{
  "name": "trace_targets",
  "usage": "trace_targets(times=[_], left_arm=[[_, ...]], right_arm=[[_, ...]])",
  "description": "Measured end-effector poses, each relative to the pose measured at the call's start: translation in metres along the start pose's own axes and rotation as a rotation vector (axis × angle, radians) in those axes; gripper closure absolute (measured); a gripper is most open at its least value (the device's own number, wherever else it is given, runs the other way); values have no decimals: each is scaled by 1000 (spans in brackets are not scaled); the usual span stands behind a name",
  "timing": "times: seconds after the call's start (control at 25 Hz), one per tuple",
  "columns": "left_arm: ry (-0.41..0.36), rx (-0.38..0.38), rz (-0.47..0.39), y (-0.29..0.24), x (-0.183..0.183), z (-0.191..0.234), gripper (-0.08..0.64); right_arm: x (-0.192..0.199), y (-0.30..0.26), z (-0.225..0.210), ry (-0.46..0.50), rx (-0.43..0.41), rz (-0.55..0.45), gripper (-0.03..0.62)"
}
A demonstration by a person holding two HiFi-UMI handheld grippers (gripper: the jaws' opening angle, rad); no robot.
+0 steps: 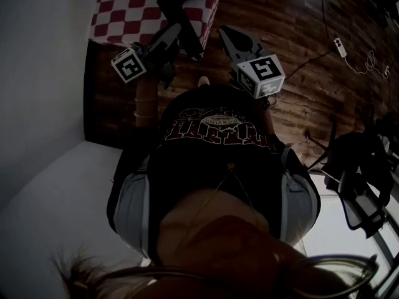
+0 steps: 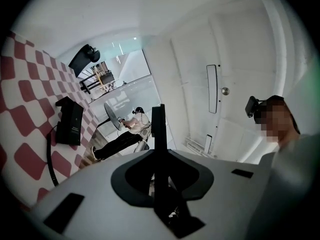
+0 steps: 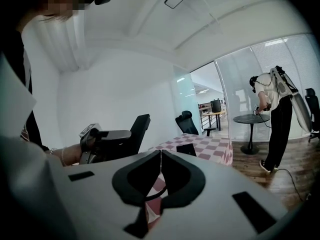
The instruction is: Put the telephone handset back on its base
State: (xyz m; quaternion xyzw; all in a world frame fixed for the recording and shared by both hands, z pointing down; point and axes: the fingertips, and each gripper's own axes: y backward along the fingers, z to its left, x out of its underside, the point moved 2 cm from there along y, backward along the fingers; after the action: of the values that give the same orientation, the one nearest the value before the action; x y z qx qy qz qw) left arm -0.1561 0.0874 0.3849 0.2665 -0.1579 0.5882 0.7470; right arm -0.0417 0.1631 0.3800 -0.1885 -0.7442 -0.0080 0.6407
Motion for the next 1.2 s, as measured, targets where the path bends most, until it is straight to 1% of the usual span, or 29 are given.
trace_targets(times=[0.12,0.28,0.4,0.48,0.6,0.72,0.88,1.0,1.2], left_arm=[[8,-1,3,1,0,4,480],[33,-8,-14,4,2,11,480],[17,-19,-12,-6,-9,28,480],[28,-35,-15,-14,-15,41,480],[33,-54,-36,-26,-19,41,480],[14,-70,-52,-42,-27,39,480],[30,-93,-87,-55,-48,57,480],[-11,-125,-107,-70,-62,62,480],[-29,-171,-141,-100,-69,75,480]], right_arm=[[5,-3,1,0,-6,10,572],[7,-8,-2,-3,-12,12,572],[7,-31,-19,-3,-21,23,572],[2,-43,-33,-3,-31,28,572],[-8,-45,-47,-4,-57,27,572],[-19,-49,-60,-2,-84,28,572],[-28,-74,-78,-7,-117,49,572],[-34,-88,-93,3,-151,64,572],[-46,-99,-128,21,-205,76,572]])
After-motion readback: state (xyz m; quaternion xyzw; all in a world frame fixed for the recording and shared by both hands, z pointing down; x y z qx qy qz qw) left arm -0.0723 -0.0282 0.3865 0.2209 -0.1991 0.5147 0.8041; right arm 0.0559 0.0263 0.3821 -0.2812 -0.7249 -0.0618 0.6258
